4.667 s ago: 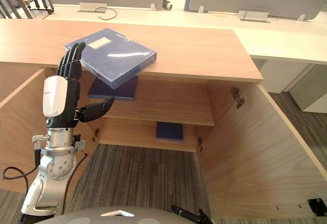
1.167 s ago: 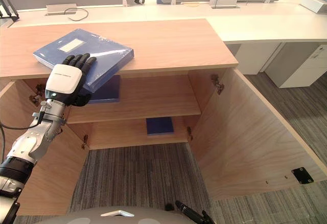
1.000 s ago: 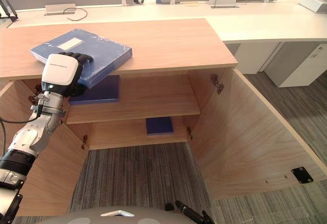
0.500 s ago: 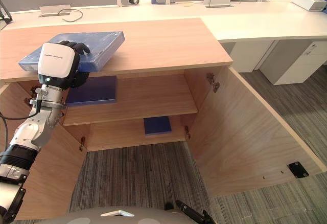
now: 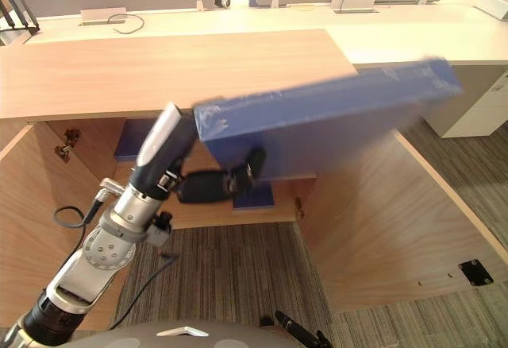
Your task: Walk over to the cabinet, pick up the folder, carry it to the office cabinet, place the folder inside the office cabinet, then close the office cabinet door
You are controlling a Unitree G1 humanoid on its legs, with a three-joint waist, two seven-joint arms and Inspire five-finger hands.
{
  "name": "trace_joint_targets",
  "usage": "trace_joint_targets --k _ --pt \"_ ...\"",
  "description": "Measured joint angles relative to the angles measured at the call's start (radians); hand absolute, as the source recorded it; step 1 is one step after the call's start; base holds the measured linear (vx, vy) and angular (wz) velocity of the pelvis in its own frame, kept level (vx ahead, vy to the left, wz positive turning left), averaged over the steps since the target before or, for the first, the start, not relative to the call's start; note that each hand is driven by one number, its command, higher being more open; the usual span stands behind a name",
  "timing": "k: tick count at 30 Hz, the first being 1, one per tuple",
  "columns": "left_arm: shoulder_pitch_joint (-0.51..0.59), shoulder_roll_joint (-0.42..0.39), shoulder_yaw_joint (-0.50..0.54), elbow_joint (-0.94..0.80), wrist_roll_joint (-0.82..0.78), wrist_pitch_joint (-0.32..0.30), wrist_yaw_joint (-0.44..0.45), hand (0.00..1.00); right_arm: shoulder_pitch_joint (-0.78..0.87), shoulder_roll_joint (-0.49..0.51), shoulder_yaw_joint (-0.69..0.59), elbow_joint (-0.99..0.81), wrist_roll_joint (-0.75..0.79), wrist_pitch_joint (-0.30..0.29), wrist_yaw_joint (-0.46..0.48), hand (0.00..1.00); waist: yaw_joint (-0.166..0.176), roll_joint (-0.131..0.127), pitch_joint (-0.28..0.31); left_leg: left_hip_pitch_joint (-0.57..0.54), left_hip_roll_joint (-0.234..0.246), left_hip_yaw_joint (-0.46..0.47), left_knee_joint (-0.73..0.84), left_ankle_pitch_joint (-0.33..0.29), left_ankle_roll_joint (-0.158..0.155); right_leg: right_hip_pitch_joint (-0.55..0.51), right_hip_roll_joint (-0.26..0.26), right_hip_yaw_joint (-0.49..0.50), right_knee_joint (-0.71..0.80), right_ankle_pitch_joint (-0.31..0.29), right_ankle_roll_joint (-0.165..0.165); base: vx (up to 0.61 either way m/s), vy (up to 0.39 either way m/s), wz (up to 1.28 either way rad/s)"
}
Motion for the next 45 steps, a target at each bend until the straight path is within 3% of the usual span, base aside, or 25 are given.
trace_joint_targets --k 3,5,12,16,22,27,30,37,45 --pt "0.014 0.112 0.028 0.000 -0.278 0.035 -0.144 0.00 -0.003 -0.013 0.015 0.011 0.000 0.003 0.013 1.00 0.001 0.001 0.000 -0.001 -0.001 -0.027 0.000 0.012 0.002 0.001 -0.001 -0.025 0.016 -0.011 0.002 -0.06 -0.046 0.23" --pt "0.036 0.128 0.076 0.000 -0.400 0.048 -0.190 0.00 -0.006 -0.029 0.047 0.018 -0.003 0.004 0.015 1.00 0.005 0.001 0.000 -0.002 -0.002 -0.035 0.001 0.019 0.008 0.002 -0.002 -0.033 0.020 -0.012 0.003 -0.03 -0.032 0.17" --pt "0.111 0.119 0.170 -0.002 -0.604 0.051 -0.198 0.00 -0.040 -0.042 0.113 0.059 -0.017 0.005 0.017 1.00 0.009 -0.024 -0.004 -0.018 -0.005 -0.059 0.024 0.018 0.007 0.007 -0.003 -0.058 0.029 -0.019 0.001 -0.02 -0.025 0.11" --pt "0.209 0.095 0.161 0.012 -0.599 0.073 -0.199 0.00 -0.056 -0.044 0.140 0.067 -0.016 0.004 0.017 1.00 0.010 -0.028 -0.003 -0.018 -0.005 -0.060 0.036 0.012 0.008 0.011 -0.003 -0.064 0.031 -0.021 -0.001 -0.02 -0.009 0.02" --pt "0.244 0.090 0.085 0.131 -0.507 0.112 -0.185 0.00 -0.111 -0.069 0.230 0.057 0.002 0.028 0.014 1.00 0.030 -0.028 -0.002 -0.029 -0.005 -0.069 0.028 0.021 0.010 -0.003 -0.004 -0.075 0.034 -0.025 -0.005 -0.05 -0.016 0.04" --pt "0.306 0.045 0.073 0.199 -0.393 0.139 -0.159 0.00 -0.041 -0.069 0.256 -0.378 0.038 0.024 -0.019 1.00 0.029 -0.027 -0.002 -0.052 -0.004 -0.052 0.021 0.031 0.008 -0.036 -0.002 -0.054 0.032 -0.013 0.000 0.00 0.002 -0.07" --pt "0.311 -0.014 0.115 0.209 -0.356 0.149 -0.146 0.00 -0.029 -0.072 0.208 -0.551 0.028 0.018 -0.039 1.00 0.028 -0.037 0.000 -0.053 -0.003 -0.033 0.039 0.016 0.008 -0.037 -0.002 -0.034 0.030 -0.010 0.001 0.01 0.016 -0.20" --pt "0.317 -0.105 0.161 0.209 -0.308 0.147 -0.143 0.00 -0.018 -0.074 0.110 -0.737 0.007 0.021 -0.077 1.00 0.022 -0.047 0.003 -0.054 -0.003 -0.007 0.059 -0.007 0.010 -0.042 -0.002 -0.009 0.031 -0.009 0.003 -0.01 0.012 -0.13" --pt "0.318 -0.214 0.259 0.209 -0.241 0.145 -0.139 0.00 -0.012 -0.073 0.054 -0.967 -0.134 0.027 -0.107 1.00 0.006 -0.040 0.007 -0.056 -0.003 0.004 0.071 -0.019 0.014 -0.044 -0.002 0.005 0.031 -0.007 0.007 -0.01 0.003 -0.03"
